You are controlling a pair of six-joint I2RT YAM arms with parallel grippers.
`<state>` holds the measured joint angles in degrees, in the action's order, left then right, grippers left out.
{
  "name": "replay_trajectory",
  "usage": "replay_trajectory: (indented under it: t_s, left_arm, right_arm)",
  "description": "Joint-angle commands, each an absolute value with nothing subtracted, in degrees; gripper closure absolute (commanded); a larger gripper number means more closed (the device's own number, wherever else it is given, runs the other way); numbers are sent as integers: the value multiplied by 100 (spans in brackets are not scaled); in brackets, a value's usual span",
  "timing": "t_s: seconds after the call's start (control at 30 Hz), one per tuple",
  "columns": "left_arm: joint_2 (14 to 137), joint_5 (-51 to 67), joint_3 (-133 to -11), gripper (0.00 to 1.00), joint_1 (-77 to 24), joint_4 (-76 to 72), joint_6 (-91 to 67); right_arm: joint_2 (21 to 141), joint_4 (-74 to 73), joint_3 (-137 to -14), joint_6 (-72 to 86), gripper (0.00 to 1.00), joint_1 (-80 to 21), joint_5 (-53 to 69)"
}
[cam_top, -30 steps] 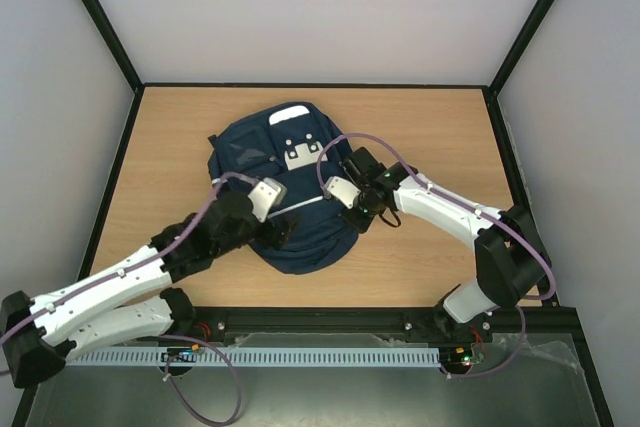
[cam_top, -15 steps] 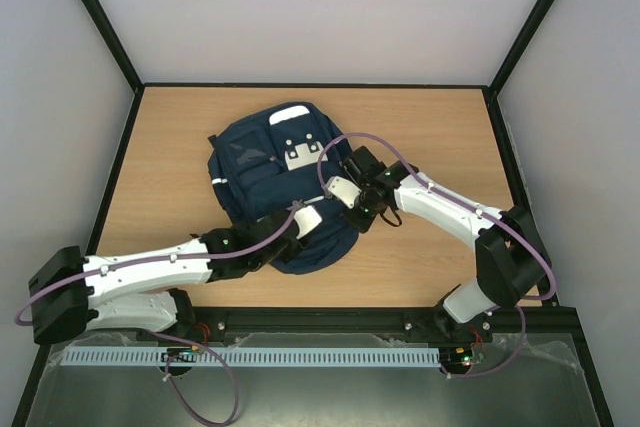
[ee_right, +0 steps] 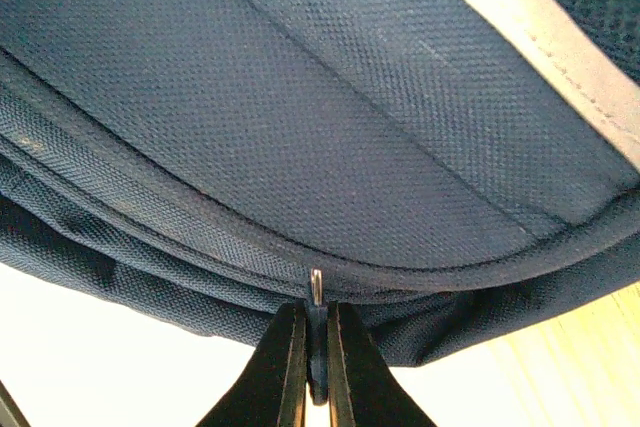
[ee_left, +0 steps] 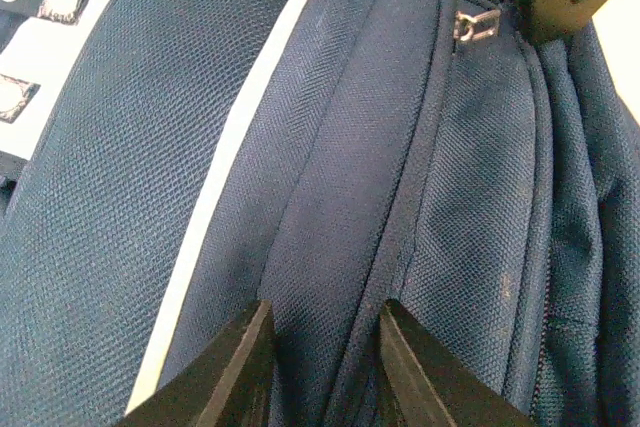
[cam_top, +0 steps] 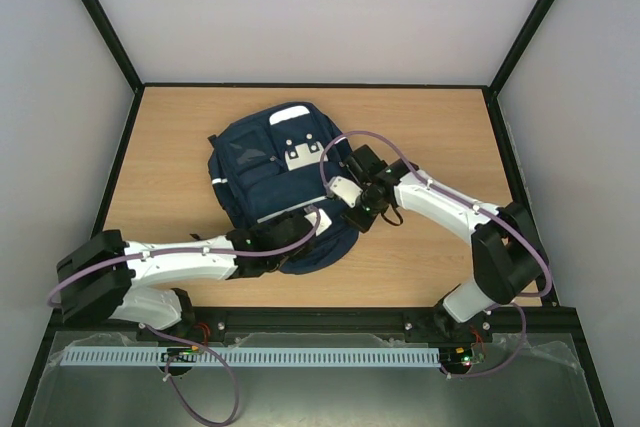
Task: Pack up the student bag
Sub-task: Zip the student bag at the center of the board.
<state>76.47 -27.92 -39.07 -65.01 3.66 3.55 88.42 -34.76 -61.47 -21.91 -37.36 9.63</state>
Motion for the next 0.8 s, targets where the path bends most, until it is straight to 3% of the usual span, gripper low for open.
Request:
replay_trajectory:
  t_s: [0.0, 0.2, 0.77]
  left_arm:
    - [7710, -3093, -3983, 76, -6642, -24, 427]
    - [7684, -3113, -3940, 97, -6706, -41, 461]
    - [7453, -2871, -3714, 98, -7115, -199, 647]
  right_arm:
    - [8932, -3930, -6238, -2277, 99, -3588, 1175]
    - [8977, -3971, -6197, -2504, 99, -3299, 1014]
    - [9616, -3582, -6590, -2913, 99, -2549, 507]
